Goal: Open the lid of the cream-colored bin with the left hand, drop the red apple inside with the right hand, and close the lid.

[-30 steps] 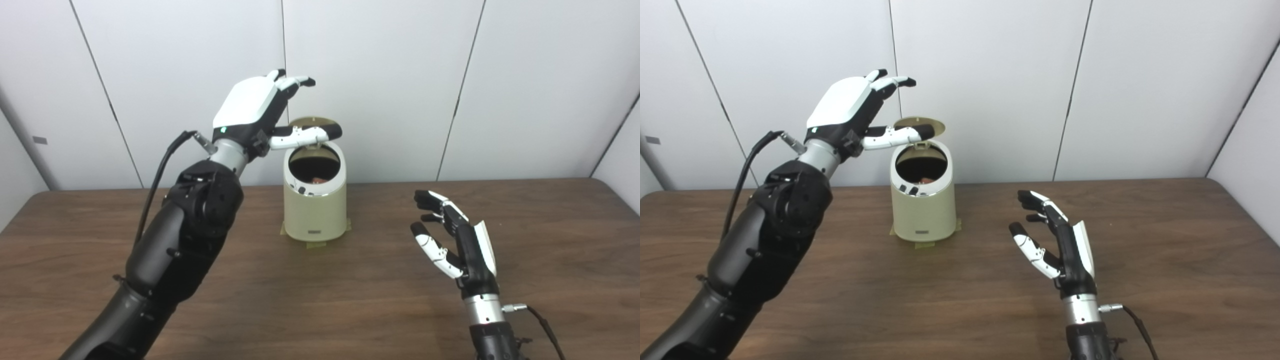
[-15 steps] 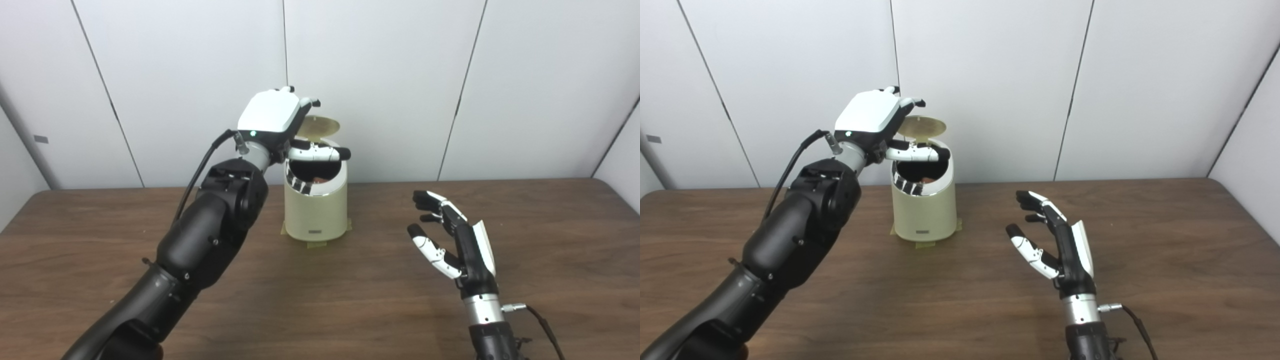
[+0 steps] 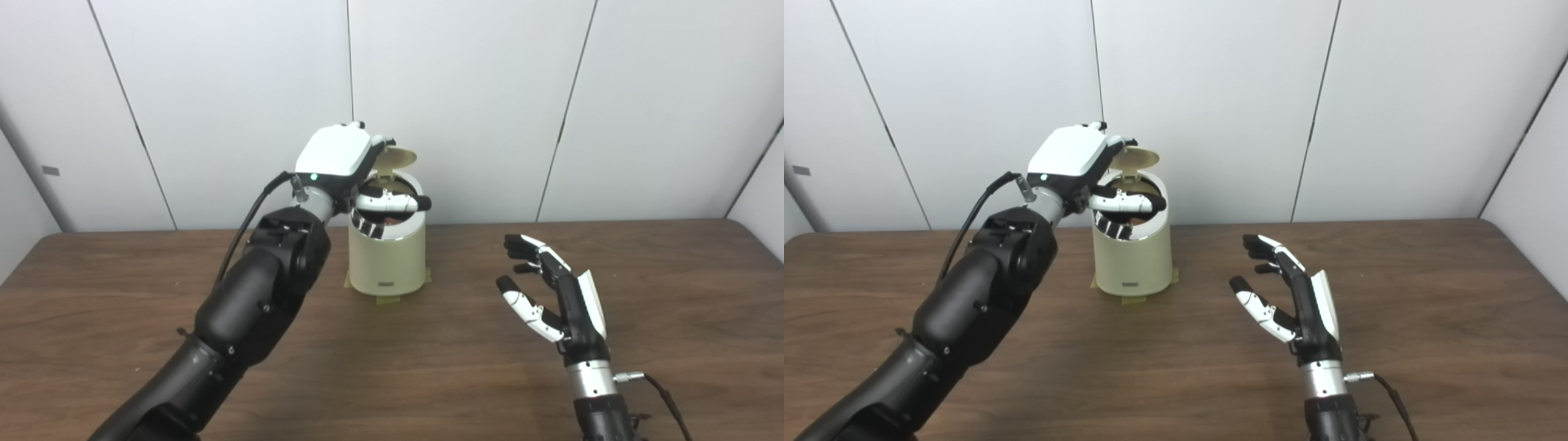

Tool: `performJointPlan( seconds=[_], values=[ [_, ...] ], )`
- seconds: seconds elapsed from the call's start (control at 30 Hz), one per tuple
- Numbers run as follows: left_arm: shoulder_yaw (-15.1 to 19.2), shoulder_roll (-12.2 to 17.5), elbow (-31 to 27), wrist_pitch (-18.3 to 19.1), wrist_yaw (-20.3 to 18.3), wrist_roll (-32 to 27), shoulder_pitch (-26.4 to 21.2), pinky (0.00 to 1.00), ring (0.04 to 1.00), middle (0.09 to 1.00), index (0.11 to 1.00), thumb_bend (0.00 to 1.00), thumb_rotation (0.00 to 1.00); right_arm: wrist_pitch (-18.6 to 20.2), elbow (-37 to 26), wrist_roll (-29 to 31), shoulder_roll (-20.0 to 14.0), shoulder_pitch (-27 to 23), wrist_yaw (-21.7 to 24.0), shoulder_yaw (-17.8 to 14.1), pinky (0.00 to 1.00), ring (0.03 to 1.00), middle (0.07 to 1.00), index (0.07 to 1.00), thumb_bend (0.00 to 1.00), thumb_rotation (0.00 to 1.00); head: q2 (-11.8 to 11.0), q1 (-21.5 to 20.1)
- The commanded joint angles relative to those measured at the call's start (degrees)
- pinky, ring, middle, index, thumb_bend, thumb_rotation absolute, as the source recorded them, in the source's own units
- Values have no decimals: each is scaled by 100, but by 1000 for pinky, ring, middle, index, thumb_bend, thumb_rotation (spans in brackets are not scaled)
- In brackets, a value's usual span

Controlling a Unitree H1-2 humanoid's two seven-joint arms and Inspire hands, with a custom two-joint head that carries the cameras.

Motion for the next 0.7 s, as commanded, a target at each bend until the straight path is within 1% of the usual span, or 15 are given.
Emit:
performJointPlan(
  seconds=[0.0,0.03,0.13,0.27,0.33,0.4,0.53,0.67],
  values=[
    [69,9,-241,-137,170,119,-217,1000,996,866,876,962,945,-125,41,-96,31,49,-81,-3,643,740,755,749,297,577,9,-8],
    [73,6,-285,-147,169,117,-176,1000,1000,869,878,962,941,-155,60,-86,34,42,-88,-5,637,737,752,747,297,561,15,-12],
    [46,4,-435,-111,79,177,-75,1000,1000,875,883,963,944,-146,41,-94,35,47,-84,-1,638,738,753,748,298,556,24,-11],
    [53,-26,-615,-73,-68,187,77,1000,1000,874,893,968,949,-138,16,-122,30,56,-92,-2,634,733,750,746,298,565,52,-11],
    [58,-50,-674,-58,-159,176,173,1000,997,871,890,965,937,-137,11,-121,39,58,-97,-11,632,733,748,744,302,545,66,-19],
    [34,-66,-702,-56,-231,222,255,1000,993,872,888,972,947,-74,-49,-178,54,76,-109,-12,624,728,745,742,305,537,80,-25],
    [-5,-86,-764,-115,-261,262,436,1000,980,864,878,975,958,13,-182,-213,80,131,-91,-25,625,727,744,744,310,523,154,-42],
    [23,-131,-914,-102,-404,170,615,1000,974,866,886,993,962,34,-308,-204,106,180,-79,-47,613,719,736,736,317,518,248,-63]
  ],
)
